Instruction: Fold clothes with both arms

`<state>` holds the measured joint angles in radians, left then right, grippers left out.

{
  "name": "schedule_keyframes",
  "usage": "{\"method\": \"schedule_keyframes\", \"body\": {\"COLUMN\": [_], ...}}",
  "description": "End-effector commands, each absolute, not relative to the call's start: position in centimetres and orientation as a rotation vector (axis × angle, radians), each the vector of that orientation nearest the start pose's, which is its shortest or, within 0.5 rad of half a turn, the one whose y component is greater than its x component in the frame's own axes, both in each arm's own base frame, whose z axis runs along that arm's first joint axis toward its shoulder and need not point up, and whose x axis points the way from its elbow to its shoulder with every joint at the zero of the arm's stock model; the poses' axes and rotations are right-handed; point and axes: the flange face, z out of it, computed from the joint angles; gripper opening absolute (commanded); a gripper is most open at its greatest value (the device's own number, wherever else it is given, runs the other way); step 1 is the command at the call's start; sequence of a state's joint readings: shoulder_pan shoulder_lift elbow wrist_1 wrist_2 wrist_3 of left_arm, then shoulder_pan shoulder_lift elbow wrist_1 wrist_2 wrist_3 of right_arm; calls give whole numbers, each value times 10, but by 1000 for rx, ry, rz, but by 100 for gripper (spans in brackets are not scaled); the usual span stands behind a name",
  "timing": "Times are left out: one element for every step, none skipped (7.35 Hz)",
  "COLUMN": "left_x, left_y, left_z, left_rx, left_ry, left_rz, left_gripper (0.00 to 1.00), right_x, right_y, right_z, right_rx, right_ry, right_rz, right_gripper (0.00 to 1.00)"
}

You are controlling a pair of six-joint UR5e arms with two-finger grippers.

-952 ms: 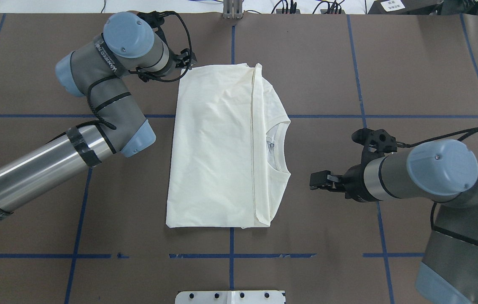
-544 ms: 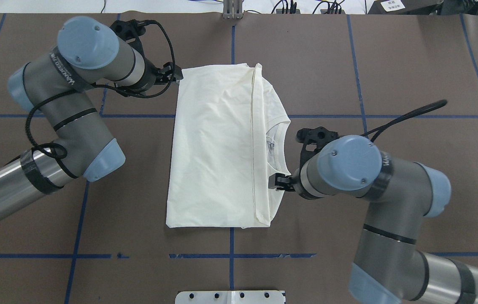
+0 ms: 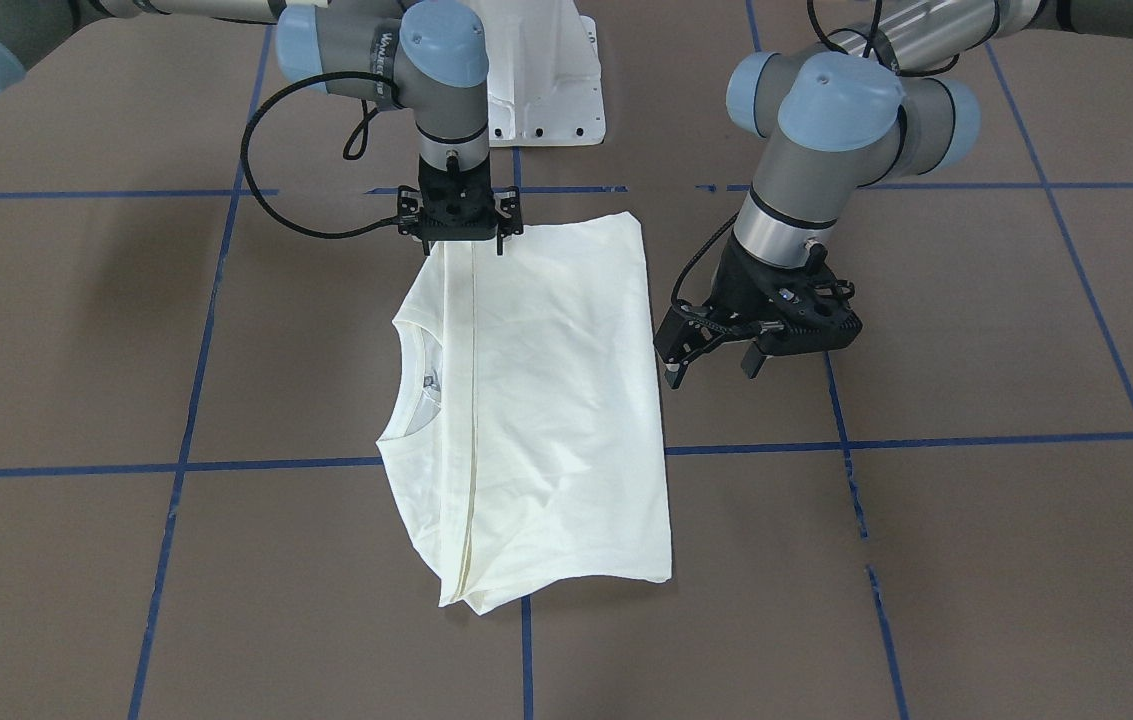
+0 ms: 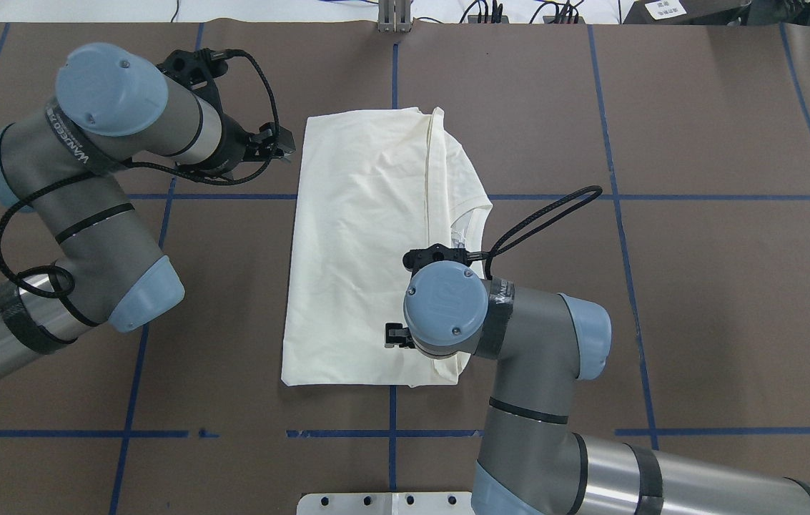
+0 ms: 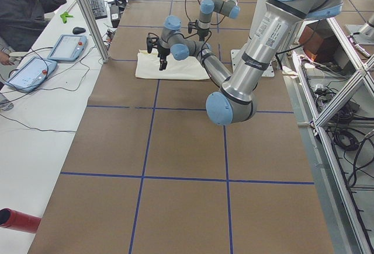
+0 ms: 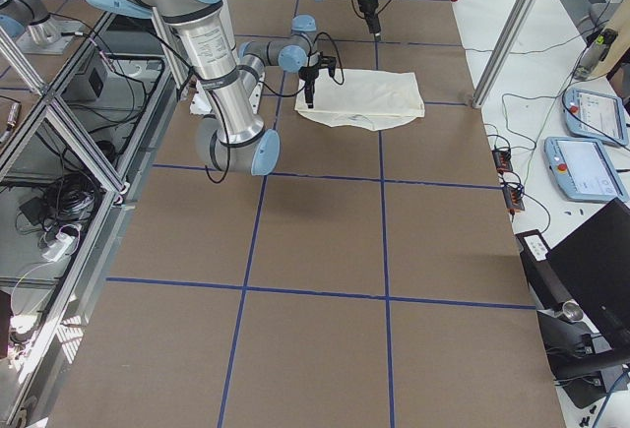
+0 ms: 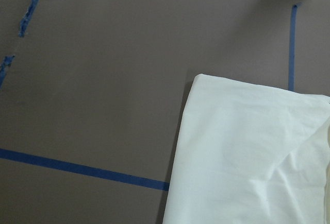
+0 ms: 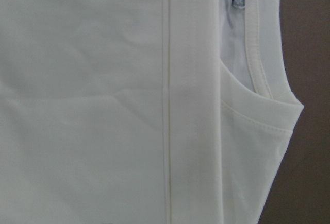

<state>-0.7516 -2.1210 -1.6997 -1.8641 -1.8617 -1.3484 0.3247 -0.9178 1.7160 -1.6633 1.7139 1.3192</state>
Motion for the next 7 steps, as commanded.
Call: {"method": "schedule_keyframes", "body": {"left_x": [414, 419, 421, 421, 421, 421, 421], "left_y": [-527, -523, -521, -521, -521, -521, -521], "left_z": [251, 252, 252, 252, 251, 252, 252], "left_rx": [214, 206, 203, 203, 202, 201, 201], "left_ry": [983, 982, 984, 984, 986, 985, 986], "left_rz": [-341, -336, -334, -334, -333, -335, -336], "left_gripper": [100, 100, 100, 100, 100, 100, 100], "right_x": [-613, -612, -614, -614, -614, -614, -613], "right_y": [-319, -319, -316, -315, -314, -312, -313], "right_z": [235, 238, 242, 246, 246, 251, 254], "right_rx": [31, 27, 26, 22, 12, 3, 1], "right_ry": [-625, -598, -586, -573, -557, -544, -538], "right_rz": [-1, -16, -34, -36, -38, -40, -39], "right_gripper": [100, 100, 100, 100, 100, 100, 100]}}
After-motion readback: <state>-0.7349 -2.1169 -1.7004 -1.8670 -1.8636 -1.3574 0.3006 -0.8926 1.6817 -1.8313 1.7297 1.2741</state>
